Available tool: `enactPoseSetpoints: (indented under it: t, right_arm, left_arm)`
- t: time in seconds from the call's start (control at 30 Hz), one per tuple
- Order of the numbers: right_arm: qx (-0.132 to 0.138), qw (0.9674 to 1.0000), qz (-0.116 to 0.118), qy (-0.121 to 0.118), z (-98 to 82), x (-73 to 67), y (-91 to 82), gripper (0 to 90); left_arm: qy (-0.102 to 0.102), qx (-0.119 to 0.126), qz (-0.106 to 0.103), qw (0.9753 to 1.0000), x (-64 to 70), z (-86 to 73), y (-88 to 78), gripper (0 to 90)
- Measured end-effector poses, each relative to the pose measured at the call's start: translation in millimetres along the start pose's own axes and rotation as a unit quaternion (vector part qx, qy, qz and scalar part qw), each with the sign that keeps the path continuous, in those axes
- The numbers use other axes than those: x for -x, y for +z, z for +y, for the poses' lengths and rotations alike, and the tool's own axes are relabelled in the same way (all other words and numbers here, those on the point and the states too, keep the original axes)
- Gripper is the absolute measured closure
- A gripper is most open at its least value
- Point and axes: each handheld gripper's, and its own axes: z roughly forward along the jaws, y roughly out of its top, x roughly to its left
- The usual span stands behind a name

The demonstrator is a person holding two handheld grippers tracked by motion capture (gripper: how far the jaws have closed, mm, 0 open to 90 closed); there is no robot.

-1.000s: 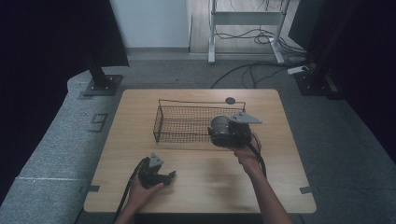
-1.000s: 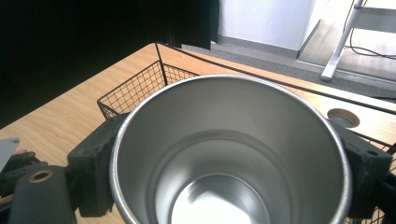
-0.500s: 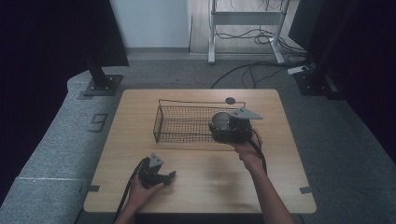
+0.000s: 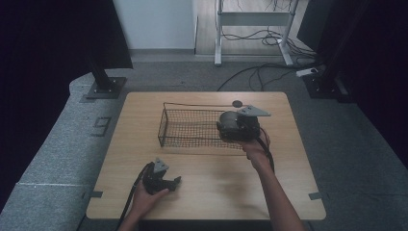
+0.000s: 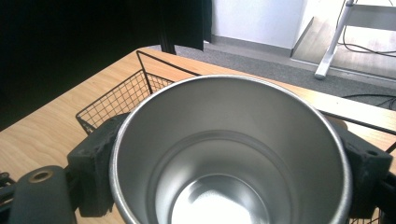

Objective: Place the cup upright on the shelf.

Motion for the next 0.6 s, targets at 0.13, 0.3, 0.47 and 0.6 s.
enactPoseSetpoints:
  t: [0.13,0.3,0.47,0.6]
  right_arm:
    - [-0.001,1.0000,-0.002,0.002,1.1,3.4,3.9,13.7]
    - [-0.002,1.0000,-0.005,0.005,3.4,6.5,9.0,13.7]
    - [-0.007,0.9999,-0.009,0.007,6.4,9.5,15.0,13.7]
    - [-0.010,0.9998,-0.012,0.009,8.3,12.3,19.3,13.7]
  left_arm:
    - [0.000,0.000,0.000,1.0000,-0.1,0.0,0.0,16.9]
    - [-0.001,0.001,0.000,1.0000,0.1,0.0,0.1,16.9]
    - [-0.001,0.001,0.000,1.0000,0.2,-0.1,0.1,16.9]
    - [-0.001,0.001,0.000,1.0000,0.1,0.0,0.1,16.9]
